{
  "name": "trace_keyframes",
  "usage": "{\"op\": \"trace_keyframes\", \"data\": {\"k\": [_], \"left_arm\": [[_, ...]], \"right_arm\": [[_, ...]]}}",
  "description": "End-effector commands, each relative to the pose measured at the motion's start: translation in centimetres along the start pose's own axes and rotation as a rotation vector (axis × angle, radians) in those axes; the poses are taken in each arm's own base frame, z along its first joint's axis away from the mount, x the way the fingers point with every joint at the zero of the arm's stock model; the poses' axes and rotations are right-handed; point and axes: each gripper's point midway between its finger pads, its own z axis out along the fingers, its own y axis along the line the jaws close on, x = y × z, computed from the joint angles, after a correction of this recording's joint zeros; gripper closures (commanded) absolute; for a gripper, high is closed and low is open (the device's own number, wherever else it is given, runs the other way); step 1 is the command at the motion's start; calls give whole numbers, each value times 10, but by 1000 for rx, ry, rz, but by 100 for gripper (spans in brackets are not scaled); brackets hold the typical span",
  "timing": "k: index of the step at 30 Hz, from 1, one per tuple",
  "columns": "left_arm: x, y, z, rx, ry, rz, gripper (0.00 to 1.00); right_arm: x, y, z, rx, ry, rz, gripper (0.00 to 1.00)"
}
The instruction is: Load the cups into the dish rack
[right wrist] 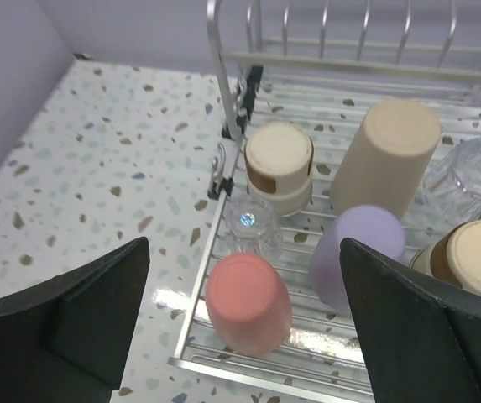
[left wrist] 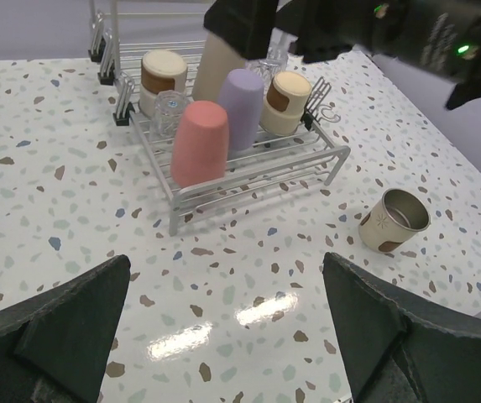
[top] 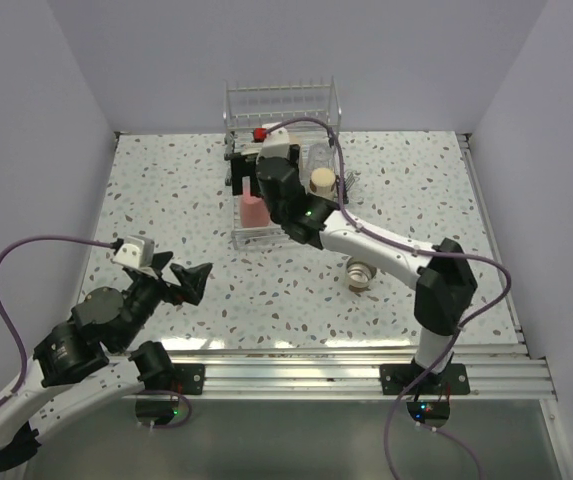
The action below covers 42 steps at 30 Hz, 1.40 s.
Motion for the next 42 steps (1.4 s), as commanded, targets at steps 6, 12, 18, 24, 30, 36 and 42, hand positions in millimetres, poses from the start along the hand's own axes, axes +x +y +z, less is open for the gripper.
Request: {"op": "trace_keyframes", "data": {"k": [6, 12, 18, 24, 30, 36, 42], "left_arm": [[-5, 0, 5, -16, -19, 11, 0], [5, -2, 19, -78, 69, 5, 0], [16, -66, 72, 40, 179, -62, 1], [38, -130, 129, 151, 239, -106, 4], [67, -200, 167, 261, 293, -83, 12], [122, -237, 199, 268, 400, -35, 21], [158, -249, 225, 246, 450, -15, 22]], "right_arm": [[-57, -61, -88, 74, -42, 35, 2], [-3, -142, -146, 303, 52, 52, 2], [26, -203, -200, 493, 55, 154, 2], [9, -238, -241, 566, 2, 215, 2], [-12, -267, -278, 629, -67, 298, 2], [-9, -276, -291, 620, -87, 351, 2], [-3, -277, -293, 610, -76, 355, 2]]}}
